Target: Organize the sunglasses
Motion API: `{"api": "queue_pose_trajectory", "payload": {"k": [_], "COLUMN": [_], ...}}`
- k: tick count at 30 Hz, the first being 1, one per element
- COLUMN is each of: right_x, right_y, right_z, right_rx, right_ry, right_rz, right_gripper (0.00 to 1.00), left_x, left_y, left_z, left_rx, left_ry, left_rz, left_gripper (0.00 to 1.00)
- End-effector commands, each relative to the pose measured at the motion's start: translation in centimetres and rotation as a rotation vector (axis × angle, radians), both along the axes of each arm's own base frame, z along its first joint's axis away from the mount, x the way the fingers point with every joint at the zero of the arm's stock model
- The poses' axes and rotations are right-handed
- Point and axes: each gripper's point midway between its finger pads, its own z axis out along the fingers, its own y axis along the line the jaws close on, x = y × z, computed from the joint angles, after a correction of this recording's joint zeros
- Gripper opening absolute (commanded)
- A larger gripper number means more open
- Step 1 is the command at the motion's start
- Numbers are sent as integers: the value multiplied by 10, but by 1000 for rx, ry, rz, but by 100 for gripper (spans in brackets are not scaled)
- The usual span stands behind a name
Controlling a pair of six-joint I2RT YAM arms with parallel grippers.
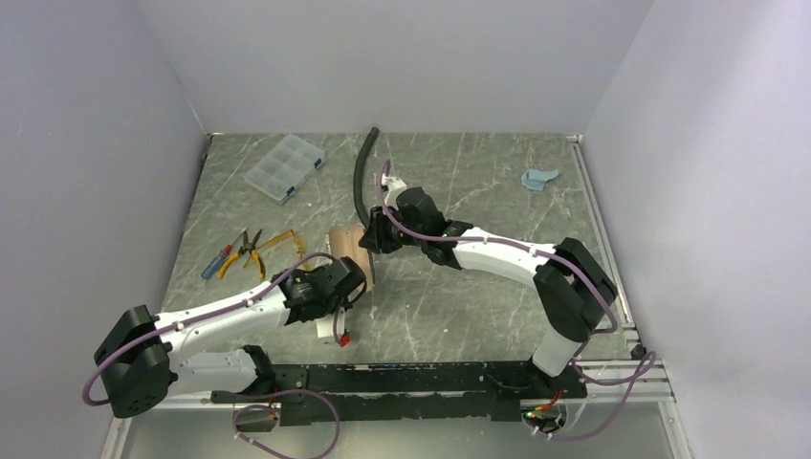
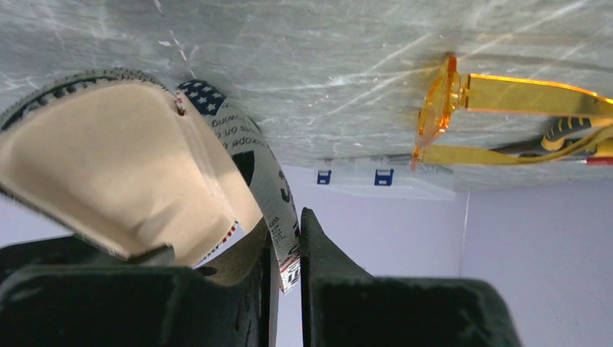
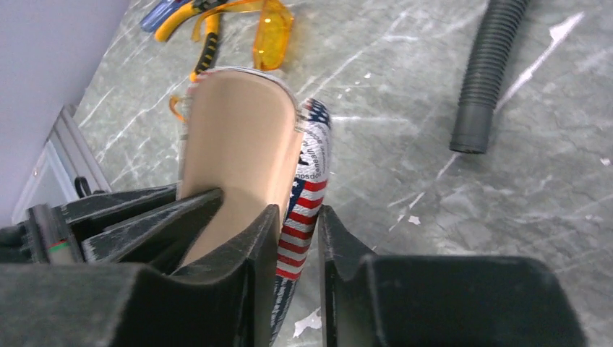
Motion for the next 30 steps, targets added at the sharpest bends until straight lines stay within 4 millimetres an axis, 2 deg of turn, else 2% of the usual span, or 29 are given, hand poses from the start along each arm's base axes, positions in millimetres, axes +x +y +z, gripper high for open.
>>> {"api": "queue_pose_trajectory", "payload": {"k": [1, 6, 9, 11, 15, 16, 17, 18, 21, 25, 28, 30], "right_x": [6, 13, 21, 24, 31, 32, 35, 37, 43, 59, 70, 76], "right_y": [15, 6, -9, -17, -35, -39, -44, -48, -62, -95, -120, -133], "right_z": [17, 9, 0, -1, -5, -6, -5, -5, -4, -7, -18, -27], "right_rx": [73, 65, 92, 130, 161, 163, 170, 174, 191, 233, 282, 307], "right_ry": [-5, 11, 49, 74, 93, 94, 92, 94, 101, 121, 166, 205], "right_rz": [11, -46, -99, -121, -176, -192, -208, -219, -265, -397, -514, -590], "right_gripper": [17, 1, 0, 0, 0, 0, 0, 0, 0, 0, 0, 0], "left_x": [5, 6, 9, 13, 18, 18, 17, 17, 17, 15, 10, -1], "left_y": [-18, -17, -21, -23, -27, -27, -26, -27, -21, -10, 2, 12], "left_z": [10, 8, 12, 15, 22, 23, 24, 25, 29, 38, 46, 49], "left_rx": [99, 81, 54, 32, -16, -23, -29, -38, -63, -147, -261, -308], "left_ry": [-58, -78, -98, -118, -144, -142, -139, -141, -146, -112, -46, 28], "left_rz": [-189, -177, -166, -147, -109, -105, -102, -96, -45, 107, 340, 540], "left_gripper": [3, 3, 6, 23, 69, 79, 82, 92, 95, 95, 95, 95]}}
